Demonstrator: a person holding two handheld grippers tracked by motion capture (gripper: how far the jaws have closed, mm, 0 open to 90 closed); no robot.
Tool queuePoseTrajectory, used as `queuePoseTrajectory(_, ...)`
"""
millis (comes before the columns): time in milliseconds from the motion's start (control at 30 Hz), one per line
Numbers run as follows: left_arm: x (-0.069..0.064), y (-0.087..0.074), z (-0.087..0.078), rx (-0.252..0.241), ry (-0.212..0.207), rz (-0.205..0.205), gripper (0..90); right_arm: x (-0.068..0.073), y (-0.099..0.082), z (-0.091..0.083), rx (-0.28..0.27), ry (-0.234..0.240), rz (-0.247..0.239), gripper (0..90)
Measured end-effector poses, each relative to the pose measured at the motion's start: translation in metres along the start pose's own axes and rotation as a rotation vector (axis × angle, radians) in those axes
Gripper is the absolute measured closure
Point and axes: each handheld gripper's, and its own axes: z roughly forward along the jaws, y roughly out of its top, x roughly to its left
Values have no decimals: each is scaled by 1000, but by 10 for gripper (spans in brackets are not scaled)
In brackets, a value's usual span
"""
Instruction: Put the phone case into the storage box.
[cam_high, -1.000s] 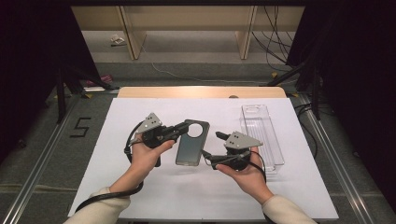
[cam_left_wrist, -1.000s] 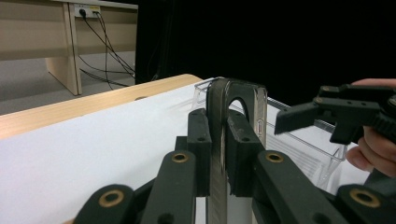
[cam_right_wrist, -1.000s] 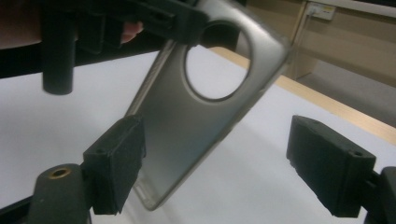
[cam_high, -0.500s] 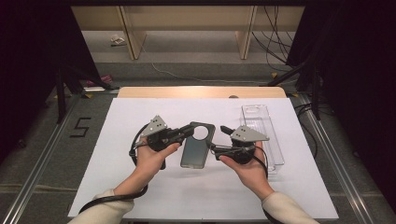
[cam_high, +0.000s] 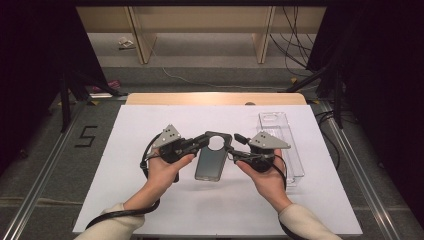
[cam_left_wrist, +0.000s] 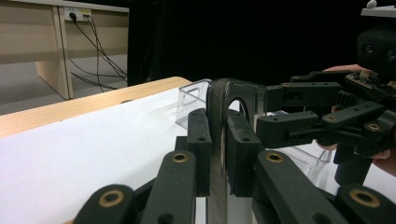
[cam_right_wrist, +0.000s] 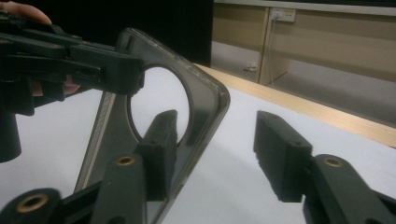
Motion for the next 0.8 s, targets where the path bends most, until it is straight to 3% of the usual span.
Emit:
queuePoseTrajectory(400, 0, 0, 0, -6, 7, -1, 812, 3, 1, 0, -5, 7, 25, 749)
queuePoseTrajectory(800, -2, -2, 3, 17, 6, 15, 809, 2, 3, -3, -8, -16, 58, 829)
